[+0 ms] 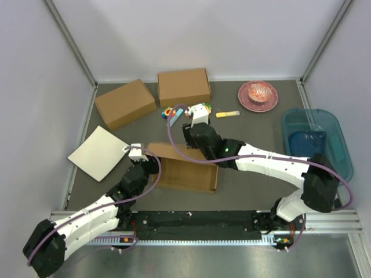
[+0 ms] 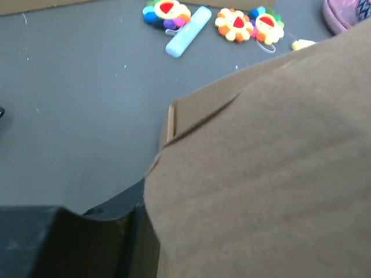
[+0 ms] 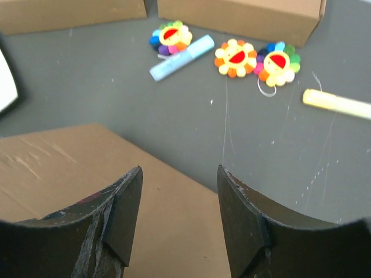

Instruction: Fold the paper box

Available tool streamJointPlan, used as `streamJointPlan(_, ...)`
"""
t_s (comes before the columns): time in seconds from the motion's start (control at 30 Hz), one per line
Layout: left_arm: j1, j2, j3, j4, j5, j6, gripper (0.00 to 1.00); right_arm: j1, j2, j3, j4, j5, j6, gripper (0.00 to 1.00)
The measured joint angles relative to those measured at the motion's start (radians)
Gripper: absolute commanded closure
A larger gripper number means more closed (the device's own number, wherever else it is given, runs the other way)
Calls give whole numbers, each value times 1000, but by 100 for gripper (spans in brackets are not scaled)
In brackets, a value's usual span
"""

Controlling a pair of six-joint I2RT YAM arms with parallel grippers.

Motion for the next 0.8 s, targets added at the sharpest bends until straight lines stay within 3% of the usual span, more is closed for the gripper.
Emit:
streamJointPlan(0.57, -7, -297, 301, -629, -13, 18, 51, 0, -41, -79, 12, 1, 30, 45)
streamJointPlan(0.8, -8, -301, 396, -869, -151, -35, 53, 0, -53, -109, 23, -4, 29, 45)
